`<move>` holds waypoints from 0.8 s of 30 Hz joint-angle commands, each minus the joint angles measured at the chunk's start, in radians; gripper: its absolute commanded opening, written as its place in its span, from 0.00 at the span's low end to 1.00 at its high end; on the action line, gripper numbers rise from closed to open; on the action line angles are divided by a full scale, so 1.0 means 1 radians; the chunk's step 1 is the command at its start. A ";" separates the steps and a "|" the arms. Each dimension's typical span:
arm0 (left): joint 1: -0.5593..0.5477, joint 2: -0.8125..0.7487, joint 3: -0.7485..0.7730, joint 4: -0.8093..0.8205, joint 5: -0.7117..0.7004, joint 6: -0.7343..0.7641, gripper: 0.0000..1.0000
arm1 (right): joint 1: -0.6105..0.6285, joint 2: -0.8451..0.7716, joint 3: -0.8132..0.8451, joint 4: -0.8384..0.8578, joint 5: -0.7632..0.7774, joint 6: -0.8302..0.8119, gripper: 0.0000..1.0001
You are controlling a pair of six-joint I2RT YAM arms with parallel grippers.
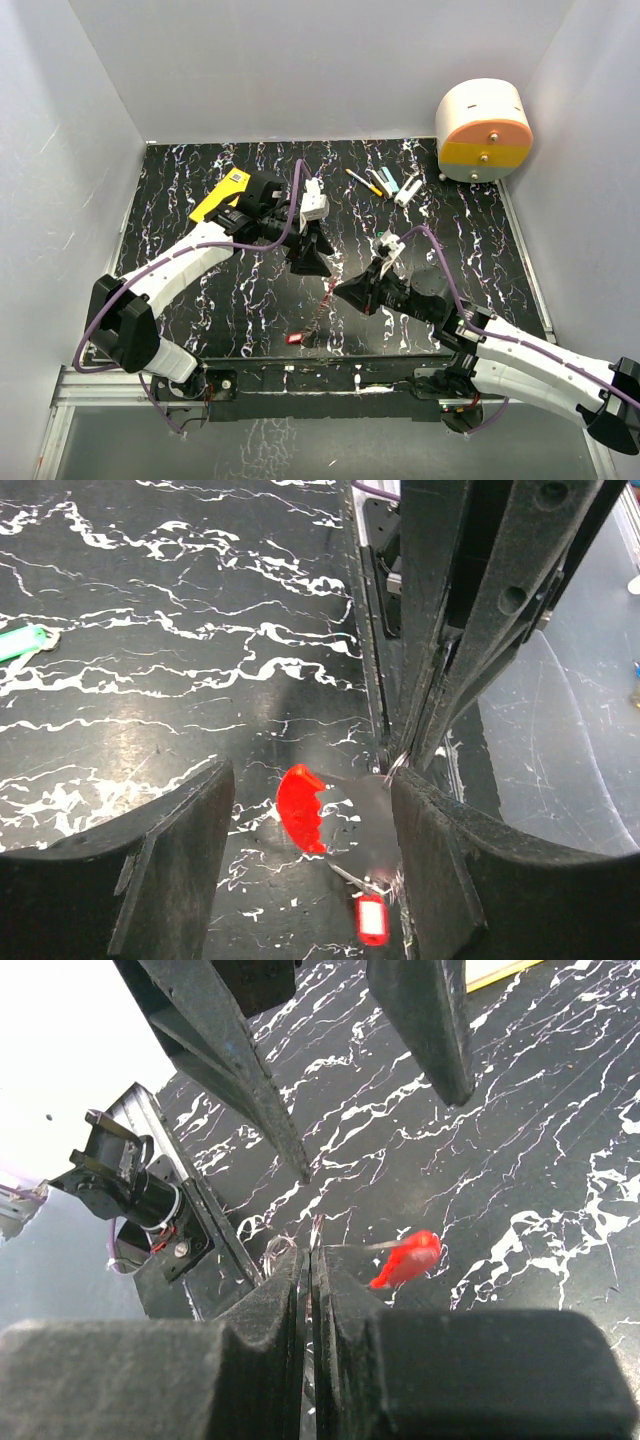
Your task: Put the keys on the keyring
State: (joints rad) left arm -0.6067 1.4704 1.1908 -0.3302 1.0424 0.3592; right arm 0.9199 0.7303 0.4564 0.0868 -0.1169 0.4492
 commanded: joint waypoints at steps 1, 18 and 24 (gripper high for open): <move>-0.015 -0.036 0.002 -0.081 0.094 0.080 0.63 | 0.018 -0.020 0.079 0.096 0.030 -0.034 0.08; -0.013 -0.060 0.015 -0.104 0.142 0.025 0.63 | 0.068 -0.070 0.031 0.185 0.137 -0.024 0.08; -0.013 -0.047 0.012 -0.065 0.153 -0.013 0.63 | 0.108 -0.038 0.041 0.221 0.165 -0.043 0.08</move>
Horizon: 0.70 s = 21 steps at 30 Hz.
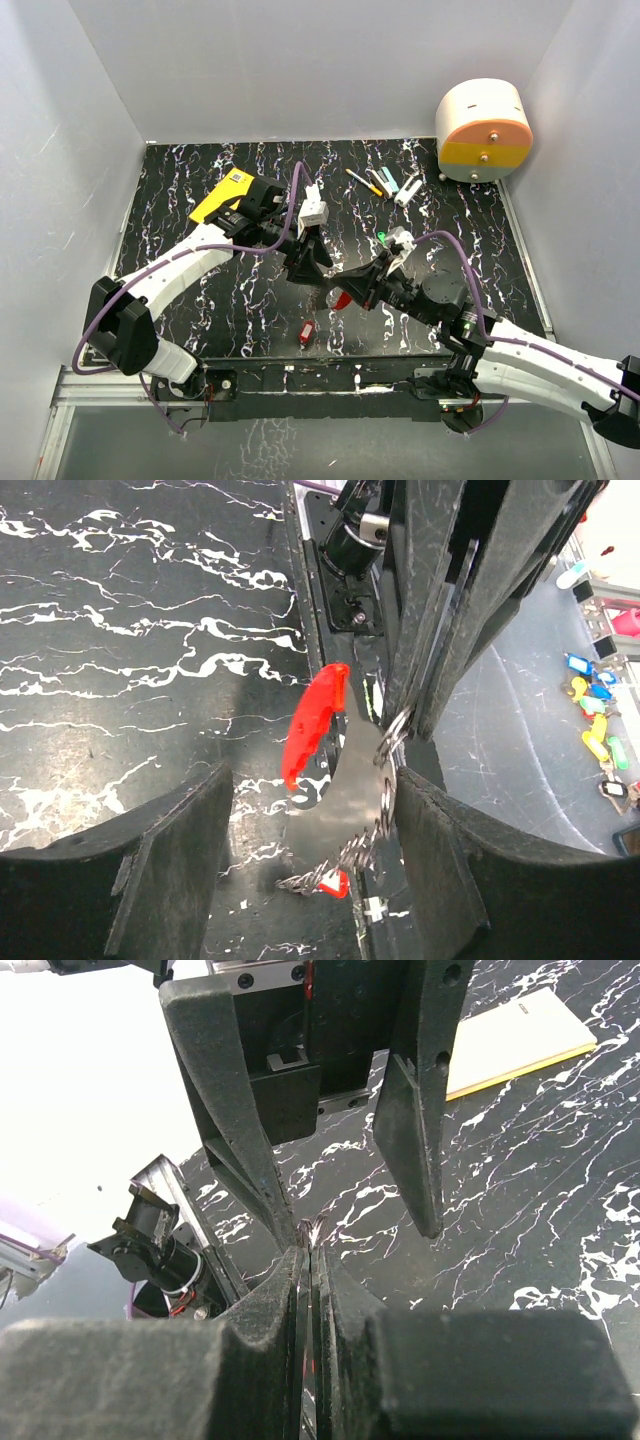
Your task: Put the keys on the keyring
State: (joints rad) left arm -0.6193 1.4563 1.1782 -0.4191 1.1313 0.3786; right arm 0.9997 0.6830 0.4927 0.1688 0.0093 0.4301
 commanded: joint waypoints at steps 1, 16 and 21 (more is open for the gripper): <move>0.000 -0.034 0.028 0.031 0.073 -0.042 0.63 | 0.037 0.016 0.008 0.139 0.050 -0.027 0.08; 0.000 -0.047 0.018 0.035 0.161 -0.063 0.54 | 0.130 -0.012 -0.025 0.200 0.195 -0.061 0.08; 0.000 -0.044 0.015 0.044 0.189 -0.065 0.43 | 0.138 -0.008 -0.025 0.211 0.209 -0.068 0.08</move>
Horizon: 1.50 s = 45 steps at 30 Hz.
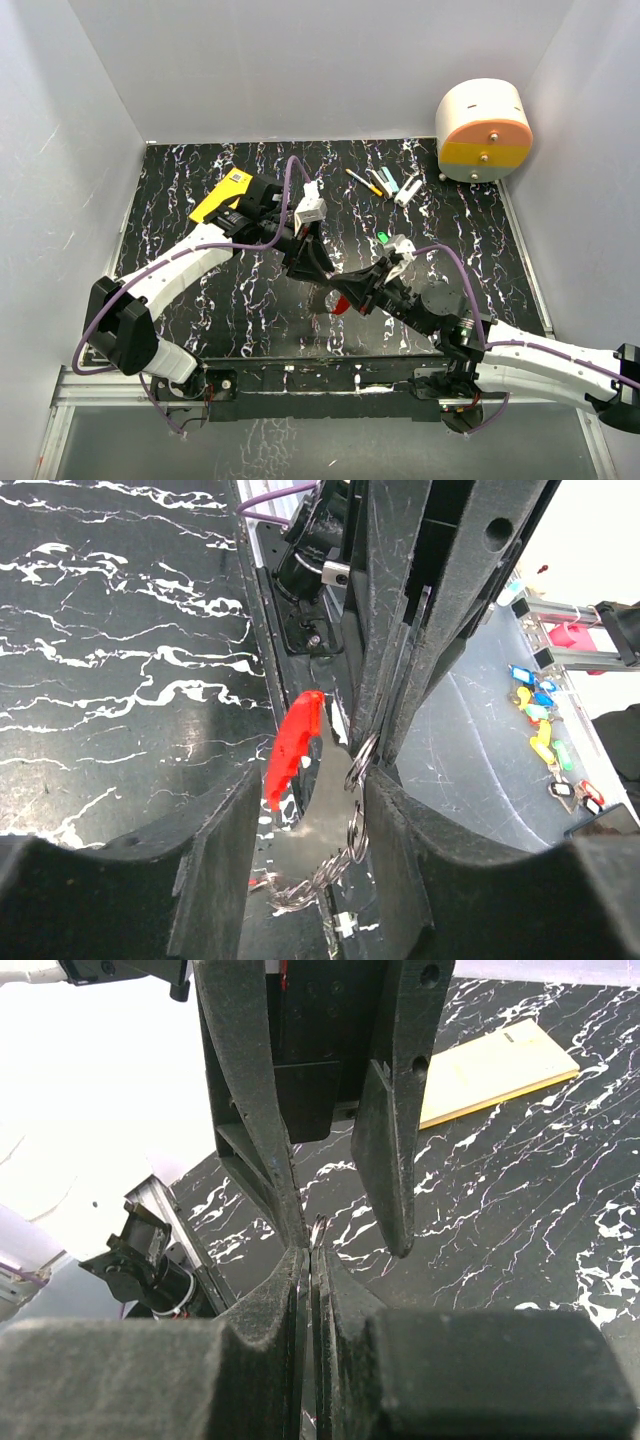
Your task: Put the keys on the keyring
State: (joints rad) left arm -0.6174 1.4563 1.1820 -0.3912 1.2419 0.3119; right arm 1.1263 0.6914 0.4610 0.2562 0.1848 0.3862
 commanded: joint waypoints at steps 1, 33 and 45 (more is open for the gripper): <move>-0.002 -0.042 0.011 0.017 0.089 0.003 0.41 | 0.012 -0.015 0.006 0.125 0.036 -0.024 0.08; -0.002 -0.048 -0.030 0.054 0.083 -0.024 0.26 | 0.065 -0.005 -0.013 0.235 0.100 -0.062 0.08; -0.002 -0.049 0.001 0.018 0.096 0.002 0.17 | 0.078 -0.009 -0.039 0.237 0.123 -0.052 0.08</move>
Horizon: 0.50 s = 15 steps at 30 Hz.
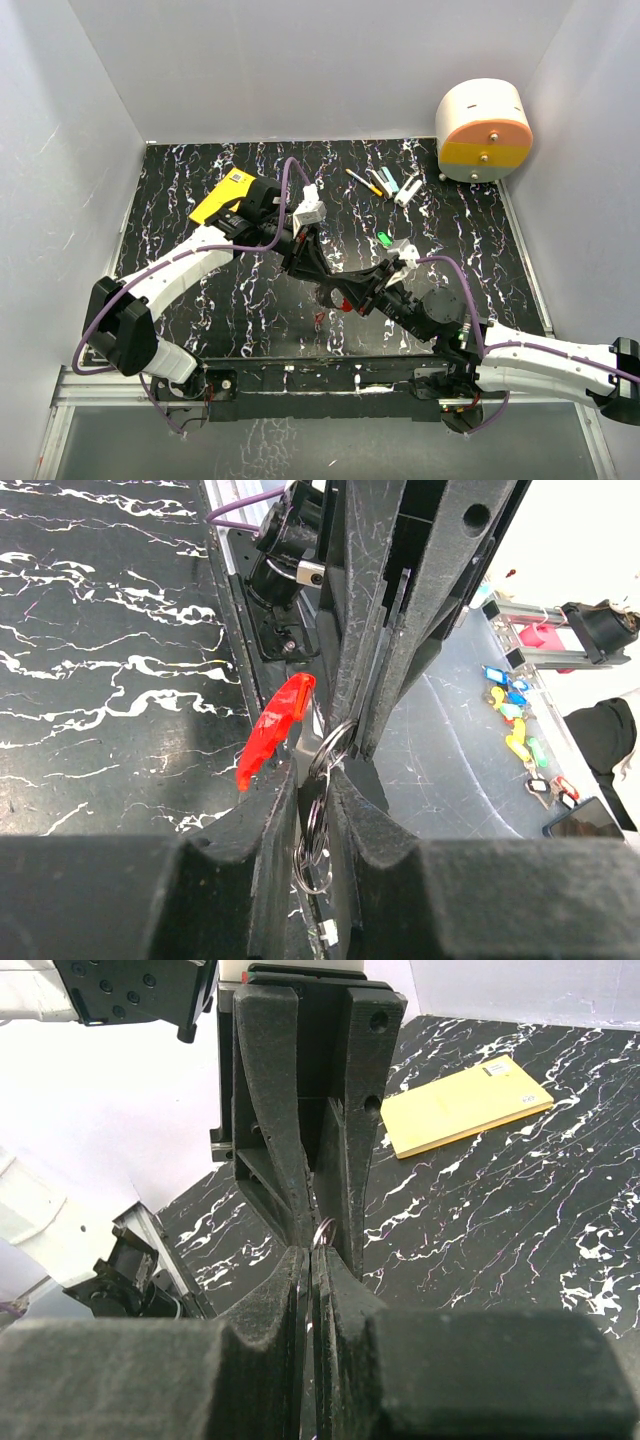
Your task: Put the keys on the keyring
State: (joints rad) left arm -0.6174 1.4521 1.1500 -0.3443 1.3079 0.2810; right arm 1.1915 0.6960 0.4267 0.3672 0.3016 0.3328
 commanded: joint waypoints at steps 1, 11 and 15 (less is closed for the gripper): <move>-0.002 -0.045 0.037 -0.034 0.029 0.038 0.17 | 0.013 -0.016 -0.009 0.125 0.010 0.008 0.08; -0.002 -0.052 0.061 -0.069 -0.001 0.061 0.13 | 0.014 -0.045 -0.037 0.069 0.025 0.051 0.13; -0.002 -0.049 0.065 -0.072 -0.004 0.059 0.13 | 0.014 -0.055 -0.050 0.059 0.025 0.072 0.10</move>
State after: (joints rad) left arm -0.6174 1.4509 1.1732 -0.4000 1.2793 0.3225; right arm 1.1980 0.6651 0.3820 0.3679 0.3164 0.3729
